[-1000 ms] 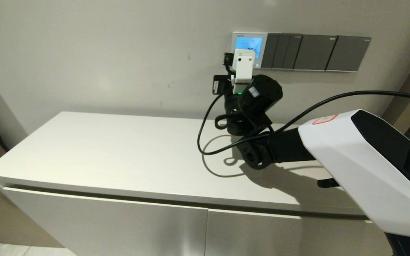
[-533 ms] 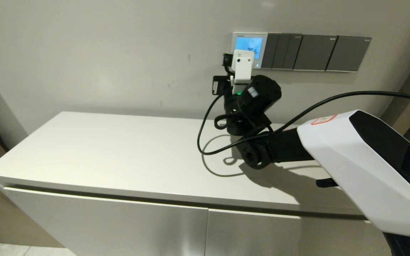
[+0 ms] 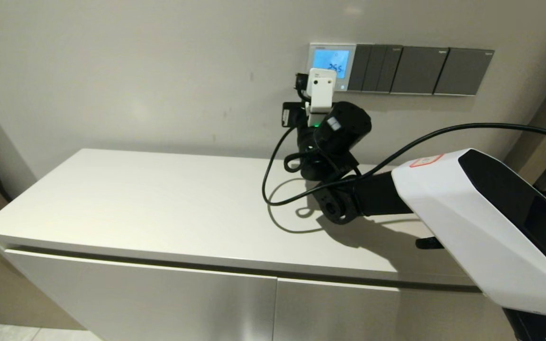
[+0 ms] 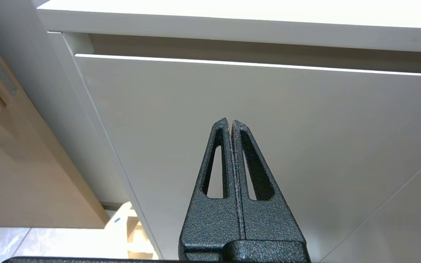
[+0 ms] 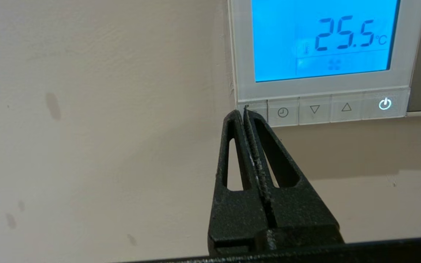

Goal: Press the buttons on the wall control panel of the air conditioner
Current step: Press the temperature increase button

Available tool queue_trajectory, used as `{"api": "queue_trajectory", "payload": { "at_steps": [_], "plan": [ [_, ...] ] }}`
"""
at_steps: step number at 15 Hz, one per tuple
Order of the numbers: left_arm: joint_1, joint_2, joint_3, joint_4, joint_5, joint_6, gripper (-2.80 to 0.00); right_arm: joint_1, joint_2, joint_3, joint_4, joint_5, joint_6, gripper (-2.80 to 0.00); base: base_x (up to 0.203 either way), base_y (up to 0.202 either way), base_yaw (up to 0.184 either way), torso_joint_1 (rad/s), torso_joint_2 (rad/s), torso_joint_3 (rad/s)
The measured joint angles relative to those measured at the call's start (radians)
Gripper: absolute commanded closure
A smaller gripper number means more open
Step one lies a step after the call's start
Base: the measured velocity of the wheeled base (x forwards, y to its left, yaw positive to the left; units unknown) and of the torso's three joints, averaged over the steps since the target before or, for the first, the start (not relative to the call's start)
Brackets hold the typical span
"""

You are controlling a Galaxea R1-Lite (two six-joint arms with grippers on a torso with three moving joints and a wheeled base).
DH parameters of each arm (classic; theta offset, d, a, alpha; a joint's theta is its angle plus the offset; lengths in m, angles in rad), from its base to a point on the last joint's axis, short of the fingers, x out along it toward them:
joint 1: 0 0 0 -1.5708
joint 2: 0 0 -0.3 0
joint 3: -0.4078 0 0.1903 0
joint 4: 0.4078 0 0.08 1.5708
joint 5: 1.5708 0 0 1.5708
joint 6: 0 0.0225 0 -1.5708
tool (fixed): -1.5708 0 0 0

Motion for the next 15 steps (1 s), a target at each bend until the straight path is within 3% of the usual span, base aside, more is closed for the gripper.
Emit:
{"api": "queue_trajectory", "payload": {
  "at_steps": [15],
  "plan": [
    [0.000, 0.000, 0.000, 0.000, 0.000, 0.000, 0.00, 0.009, -0.017, 0.040, -0.022, -0.001, 0.000, 0.00, 0.000, 0.000, 0.000, 0.000, 0.00, 0.000]
  ]
}}
